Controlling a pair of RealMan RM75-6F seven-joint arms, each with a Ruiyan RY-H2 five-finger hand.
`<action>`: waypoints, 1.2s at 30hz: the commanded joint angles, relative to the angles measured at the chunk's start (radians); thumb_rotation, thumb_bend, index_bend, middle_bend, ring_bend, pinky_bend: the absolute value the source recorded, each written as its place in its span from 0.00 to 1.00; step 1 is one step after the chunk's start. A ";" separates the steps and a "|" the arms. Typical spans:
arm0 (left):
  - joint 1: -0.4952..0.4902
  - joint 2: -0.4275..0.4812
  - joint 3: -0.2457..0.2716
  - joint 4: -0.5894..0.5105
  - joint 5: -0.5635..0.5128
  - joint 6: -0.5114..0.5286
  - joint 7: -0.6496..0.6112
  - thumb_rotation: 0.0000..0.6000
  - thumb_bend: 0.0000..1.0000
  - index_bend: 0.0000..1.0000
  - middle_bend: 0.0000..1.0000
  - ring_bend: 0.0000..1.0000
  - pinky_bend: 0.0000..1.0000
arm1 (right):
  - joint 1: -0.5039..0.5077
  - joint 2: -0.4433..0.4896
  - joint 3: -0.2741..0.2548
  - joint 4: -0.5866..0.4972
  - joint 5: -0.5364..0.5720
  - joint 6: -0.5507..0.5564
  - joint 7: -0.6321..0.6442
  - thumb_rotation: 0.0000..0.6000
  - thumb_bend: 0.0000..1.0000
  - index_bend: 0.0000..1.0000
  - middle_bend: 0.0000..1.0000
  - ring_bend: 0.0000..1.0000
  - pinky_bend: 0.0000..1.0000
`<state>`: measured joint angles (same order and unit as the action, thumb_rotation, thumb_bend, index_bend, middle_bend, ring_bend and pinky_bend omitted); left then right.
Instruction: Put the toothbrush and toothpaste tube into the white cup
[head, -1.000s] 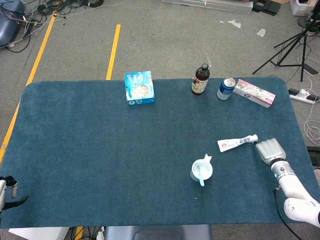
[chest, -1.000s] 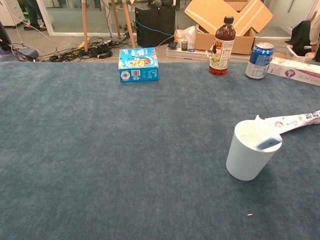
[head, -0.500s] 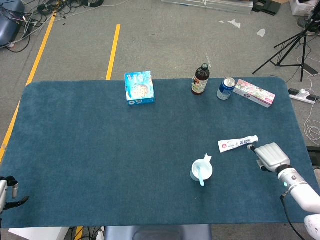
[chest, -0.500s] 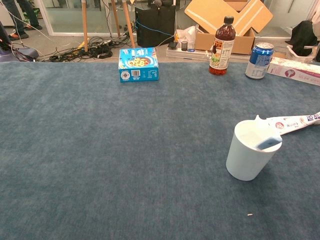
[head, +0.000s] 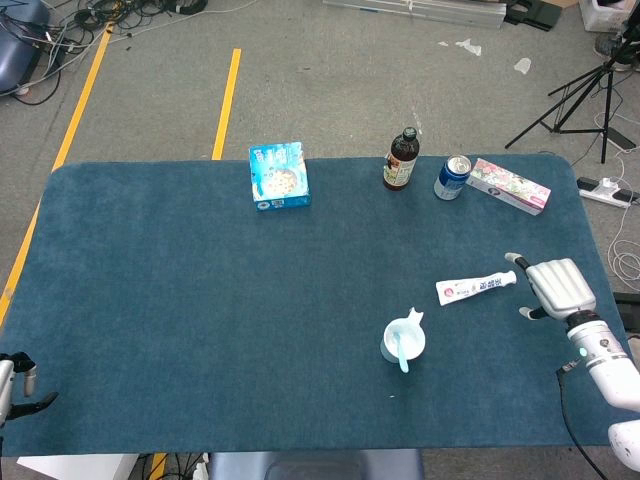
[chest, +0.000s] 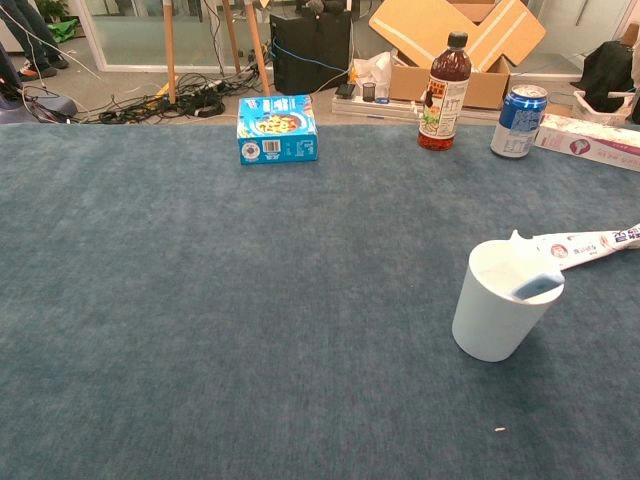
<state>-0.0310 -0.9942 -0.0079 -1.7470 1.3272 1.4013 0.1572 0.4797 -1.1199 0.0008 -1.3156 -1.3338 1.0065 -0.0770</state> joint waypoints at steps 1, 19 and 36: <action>0.000 0.000 0.000 0.000 0.000 -0.001 0.001 1.00 0.00 0.81 0.54 0.43 0.39 | -0.007 -0.032 0.012 0.044 -0.005 -0.001 0.016 1.00 0.00 0.22 0.21 0.23 0.35; -0.001 0.001 0.000 0.001 -0.002 -0.003 -0.002 1.00 0.00 0.81 0.54 0.43 0.39 | 0.031 -0.250 0.044 0.346 -0.004 -0.099 0.099 1.00 0.09 0.31 0.00 0.00 0.00; 0.001 0.003 0.001 -0.001 0.000 0.001 -0.006 1.00 0.00 0.81 0.54 0.43 0.39 | 0.065 -0.354 0.063 0.465 0.007 -0.170 0.077 1.00 0.15 0.38 0.00 0.00 0.00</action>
<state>-0.0300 -0.9912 -0.0072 -1.7478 1.3275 1.4020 0.1514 0.5425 -1.4703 0.0626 -0.8536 -1.3278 0.8398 0.0018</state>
